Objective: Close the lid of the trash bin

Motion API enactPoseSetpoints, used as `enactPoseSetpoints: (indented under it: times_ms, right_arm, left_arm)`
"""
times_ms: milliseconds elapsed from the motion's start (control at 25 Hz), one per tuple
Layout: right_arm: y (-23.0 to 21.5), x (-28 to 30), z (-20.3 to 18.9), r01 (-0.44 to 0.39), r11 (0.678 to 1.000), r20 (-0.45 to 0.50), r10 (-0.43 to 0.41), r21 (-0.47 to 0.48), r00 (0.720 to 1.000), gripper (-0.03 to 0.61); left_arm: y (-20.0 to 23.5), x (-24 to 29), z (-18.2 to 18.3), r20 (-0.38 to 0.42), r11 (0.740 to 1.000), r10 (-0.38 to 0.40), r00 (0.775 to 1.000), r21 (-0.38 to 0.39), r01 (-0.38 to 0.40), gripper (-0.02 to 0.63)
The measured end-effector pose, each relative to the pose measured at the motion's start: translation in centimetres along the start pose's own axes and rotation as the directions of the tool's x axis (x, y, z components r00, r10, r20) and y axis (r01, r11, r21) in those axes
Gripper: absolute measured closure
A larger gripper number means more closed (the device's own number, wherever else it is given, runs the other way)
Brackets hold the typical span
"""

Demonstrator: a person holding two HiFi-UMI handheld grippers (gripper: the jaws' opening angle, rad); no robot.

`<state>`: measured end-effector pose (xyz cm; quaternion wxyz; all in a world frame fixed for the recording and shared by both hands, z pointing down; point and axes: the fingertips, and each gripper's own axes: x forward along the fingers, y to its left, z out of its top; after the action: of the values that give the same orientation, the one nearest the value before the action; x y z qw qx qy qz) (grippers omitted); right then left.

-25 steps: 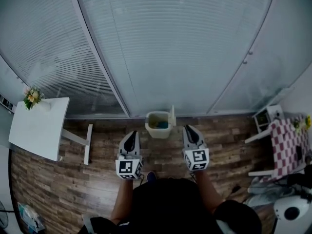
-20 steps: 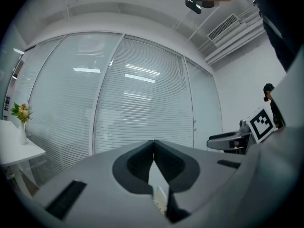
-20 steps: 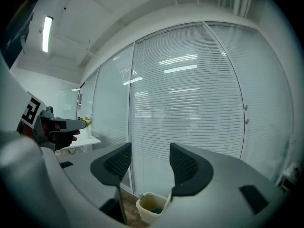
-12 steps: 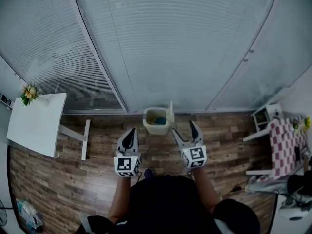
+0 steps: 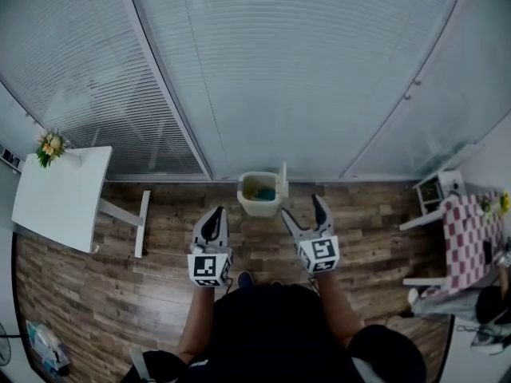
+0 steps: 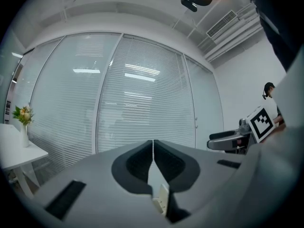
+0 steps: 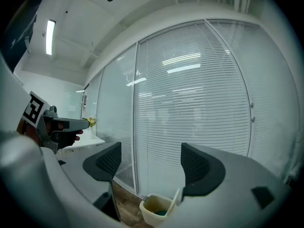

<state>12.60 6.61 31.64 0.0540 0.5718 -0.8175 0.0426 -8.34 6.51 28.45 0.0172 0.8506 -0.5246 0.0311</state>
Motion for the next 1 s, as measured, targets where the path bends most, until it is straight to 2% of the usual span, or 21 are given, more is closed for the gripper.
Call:
enactPoseSetpoints:
  times_ms: [160,480,640,840,1000]
  right_arm:
    - [0.5,-0.1,-0.5,0.005,1.0,0.007,-0.005,0.027,1.0,0.221]
    - [1.6,0.4,-1.5,0.014,1.0,-0.041,-0.014,0.01,0.999,0.221]
    - [2.2,0.8,-1.8,0.031,0.999,-0.038,-0.032,-0.019,0.999,0.221]
    - [3.2,0.2,-2.3,0.072,0.997,-0.026,-0.073,-0.033,0.997,0.221]
    - [3.8,0.1,-4.5,0.073,0.996,-0.106,-0.079,-0.06,0.991,0.221]
  left_arm:
    - [0.7,-0.4,-0.1,0.016,1.0,-0.005,1.0,0.003,0.005,0.606]
    - [2.2,-0.7,-1.4,-0.002,0.999,-0.023,1.0,-0.028,0.023,0.606]
    - [3.5,-0.9,-2.5,-0.016,0.998,-0.037,0.999,-0.06,0.036,0.606]
    - [3.9,-1.0,-4.0,-0.036,0.995,-0.08,0.996,-0.065,0.078,0.606]
    - [4.0,-1.1,-5.7,-0.082,0.993,-0.094,0.992,-0.075,0.088,0.606]
